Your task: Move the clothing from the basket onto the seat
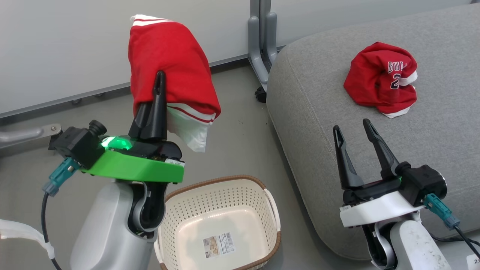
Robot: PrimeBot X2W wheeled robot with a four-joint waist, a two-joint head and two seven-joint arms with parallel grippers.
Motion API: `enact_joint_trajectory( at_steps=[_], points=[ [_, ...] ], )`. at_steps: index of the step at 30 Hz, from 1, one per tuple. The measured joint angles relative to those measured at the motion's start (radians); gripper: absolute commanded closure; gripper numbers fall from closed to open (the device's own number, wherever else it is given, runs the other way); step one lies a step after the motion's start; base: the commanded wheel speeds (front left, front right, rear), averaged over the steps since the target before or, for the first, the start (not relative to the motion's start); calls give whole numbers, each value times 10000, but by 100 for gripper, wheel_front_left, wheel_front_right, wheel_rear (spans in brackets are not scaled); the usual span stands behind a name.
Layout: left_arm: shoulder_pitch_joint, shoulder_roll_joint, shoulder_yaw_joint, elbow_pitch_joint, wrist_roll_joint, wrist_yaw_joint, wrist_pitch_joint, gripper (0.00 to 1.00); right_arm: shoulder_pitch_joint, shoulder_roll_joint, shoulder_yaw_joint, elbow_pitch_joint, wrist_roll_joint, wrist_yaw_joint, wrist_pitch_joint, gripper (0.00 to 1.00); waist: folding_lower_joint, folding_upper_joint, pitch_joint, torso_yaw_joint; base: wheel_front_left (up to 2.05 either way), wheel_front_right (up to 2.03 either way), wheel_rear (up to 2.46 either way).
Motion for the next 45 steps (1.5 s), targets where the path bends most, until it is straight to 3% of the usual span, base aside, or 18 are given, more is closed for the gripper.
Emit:
enact_joint_trajectory(
  at_steps=[8, 22, 39, 45],
  points=[
    [290, -307, -347, -608, 738, 0, -2, 100, 138, -13, 98, 23, -2, 0, 0, 0, 0, 0, -100, 43, 0, 0, 0],
    [575, -591, -2266, -688, 1498, 0, 0, 100, 137, -104, 153, 36, -2, 0, 0, 0, 0, 0, 73, 54, 0, 0, 0],
    [600, -589, -1918, -780, 1521, 0, 0, 100, 136, -109, 130, 63, -4, 0, 0, 0, 0, 0, 137, -55, 0, 0, 0],
    [616, -589, -1655, -479, 1751, 0, 0, 100, 64, -341, 830, -165, -31, 0, 0, 0, 0, 0, 153, -70, 0, 0, 0]
  ],
)
